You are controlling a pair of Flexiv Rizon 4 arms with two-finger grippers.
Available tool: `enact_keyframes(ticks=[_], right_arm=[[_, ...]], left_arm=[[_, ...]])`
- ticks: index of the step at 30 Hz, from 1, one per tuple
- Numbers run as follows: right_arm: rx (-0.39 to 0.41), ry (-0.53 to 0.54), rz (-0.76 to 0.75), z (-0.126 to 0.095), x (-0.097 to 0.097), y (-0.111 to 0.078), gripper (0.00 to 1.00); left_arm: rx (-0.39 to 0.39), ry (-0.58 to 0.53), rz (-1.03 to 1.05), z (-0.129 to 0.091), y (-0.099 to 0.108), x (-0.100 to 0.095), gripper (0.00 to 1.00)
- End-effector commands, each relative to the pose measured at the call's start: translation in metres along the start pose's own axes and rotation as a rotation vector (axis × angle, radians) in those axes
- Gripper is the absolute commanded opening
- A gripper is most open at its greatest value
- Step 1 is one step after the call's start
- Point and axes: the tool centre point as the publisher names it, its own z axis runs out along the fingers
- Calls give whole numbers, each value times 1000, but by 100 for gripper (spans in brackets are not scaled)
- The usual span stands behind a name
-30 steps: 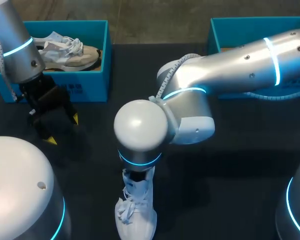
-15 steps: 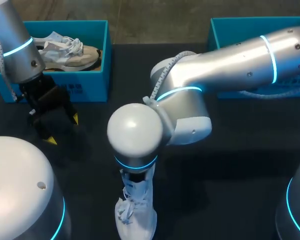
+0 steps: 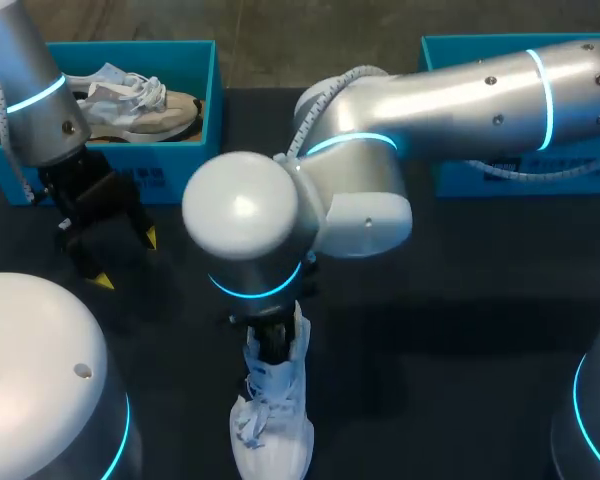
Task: Take the shoe out of the shoebox, open the shoe tongue, remove and reinsert the insole, then place the shoe into the shoebox
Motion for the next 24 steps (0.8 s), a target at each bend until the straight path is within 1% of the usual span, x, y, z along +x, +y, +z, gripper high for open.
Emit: enact_keyframes(ticks=[1, 3, 5, 8, 10, 15, 18, 20, 24], right_arm=[[11, -13, 276, -2, 9, -9, 1], [25, -12, 281, -3, 12, -12, 18], [45, -13, 290, -3, 16, -15, 27], [65, -9, 305, 0, 19, -20, 43], [70, -9, 312, 1, 20, -24, 48], [83, -11, 333, -1, 24, -30, 51], [86, -13, 340, -4, 25, -33, 64], [91, -17, 347, -5, 25, -35, 75], [99, -12, 346, -8, 24, -37, 89]], left_arm=[[-2, 1, 0, 0, 0, 1, 100], [-2, 1, 0, 0, 0, 1, 100], [-2, 1, 0, 0, 0, 1, 100], [-2, 1, 0, 0, 0, 1, 100], [-2, 1, 0, 0, 0, 1, 100], [-2, 1, 0, 0, 0, 1, 100], [-2, 1, 0, 0, 0, 1, 100], [-2, 1, 0, 0, 0, 1, 100], [-2, 1, 0, 0, 0, 1, 100]])
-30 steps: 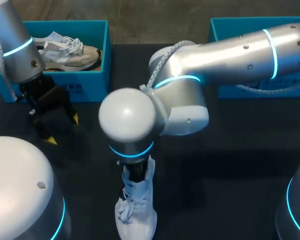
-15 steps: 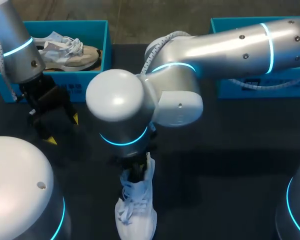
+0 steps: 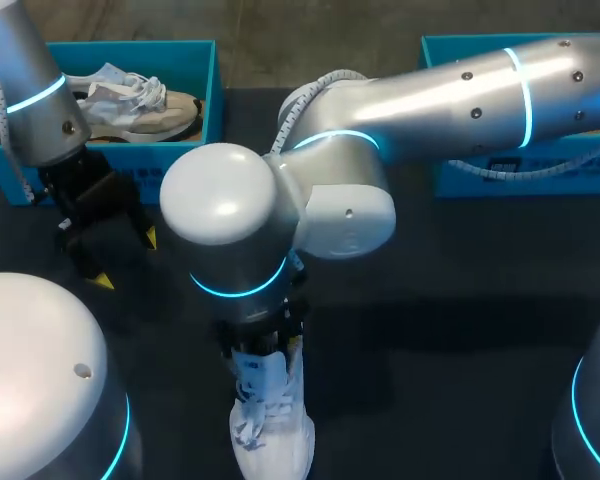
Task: Take the shoe out of the shoebox, open the shoe tongue, remove and reinsert the insole, then place the shoe into the shoebox
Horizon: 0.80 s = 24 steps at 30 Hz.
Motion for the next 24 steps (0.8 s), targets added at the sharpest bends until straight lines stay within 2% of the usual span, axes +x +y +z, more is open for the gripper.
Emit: enact_keyframes(ticks=[1, 5, 10, 17, 22, 24], right_arm=[[-11, -6, 362, -1, 5, -8, 91], [-5, 5, 360, -2, 6, -11, 92], [17, 19, 359, -6, 5, -16, 100], [37, 42, 356, -6, 6, -25, 100], [32, 32, 347, -11, 8, -19, 100], [33, -3, 347, -13, 9, -15, 100]], left_arm=[[-2, 0, 0, 0, 0, 1, 100], [-2, 0, 0, 0, 0, 1, 100], [-2, 0, 0, 0, 0, 1, 100], [-2, 0, 0, 0, 0, 1, 100], [-2, 0, 0, 0, 0, 1, 100], [-2, 0, 0, 0, 0, 1, 100]])
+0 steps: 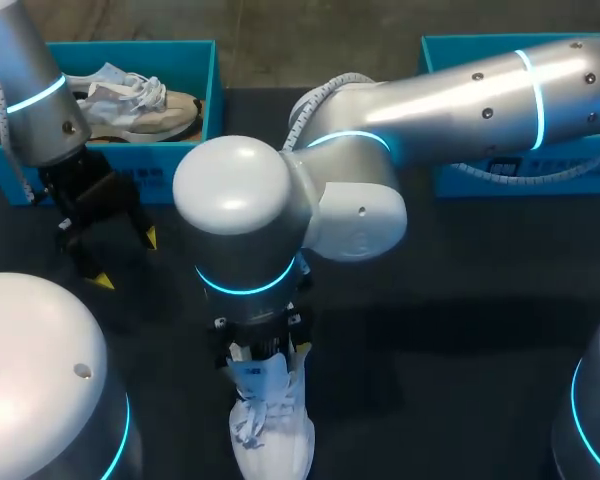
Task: Take the shoe out of the shoebox, open the shoe tongue, remove and reinsert the insole, then place the shoe into the shoebox
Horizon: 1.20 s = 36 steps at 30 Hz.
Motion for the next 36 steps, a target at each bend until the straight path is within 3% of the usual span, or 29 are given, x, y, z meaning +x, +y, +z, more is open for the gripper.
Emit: enact_keyframes(ticks=[1, 11, 36], right_arm=[[-18, -46, 329, -5, 7, 1, 100], [-7, -101, 329, -8, 11, 9, 100], [21, -112, 404, -16, 9, -19, 100]], left_arm=[[-2, 0, 0, 0, 0, 1, 100], [-2, 0, 0, 0, 0, 1, 100], [-2, 0, 0, 0, 0, 1, 100]])
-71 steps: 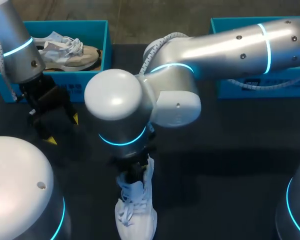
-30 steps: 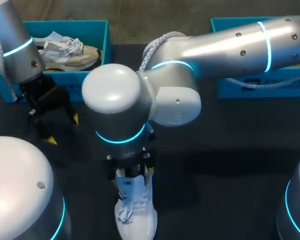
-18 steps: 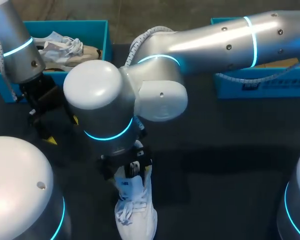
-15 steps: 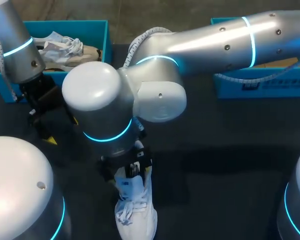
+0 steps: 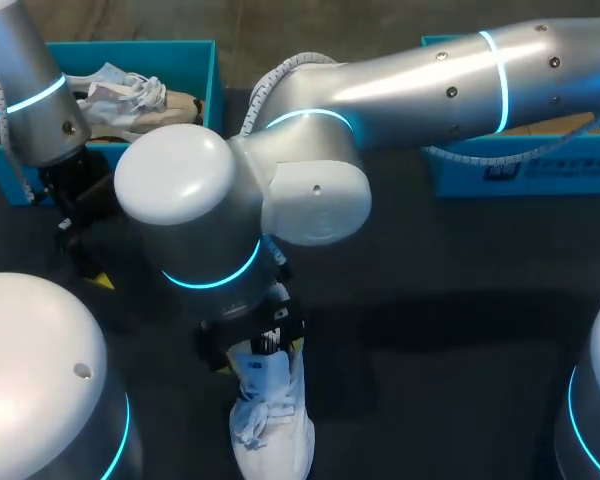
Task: Take the shoe out of the shoebox, open the shoe tongue, remove and reinsert the insole, then place the shoe into the shoebox
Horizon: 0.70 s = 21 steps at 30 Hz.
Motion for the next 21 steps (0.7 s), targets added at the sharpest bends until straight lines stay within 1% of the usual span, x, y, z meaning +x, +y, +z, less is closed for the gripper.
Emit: enact_keyframes(ticks=[1, 7, 15, 21], right_arm=[[-2, -2, 454, 4, 5, -13, 100], [6, 8, 472, 4, 8, -24, 100], [-24, -47, 494, -19, 12, -32, 100], [-18, -81, 502, -37, 12, -43, 100]], left_arm=[[-2, 0, 0, 0, 0, 1, 100], [-2, 0, 0, 0, 0, 1, 100], [-2, 0, 0, 0, 0, 1, 100], [-2, 0, 0, 0, 0, 1, 100]])
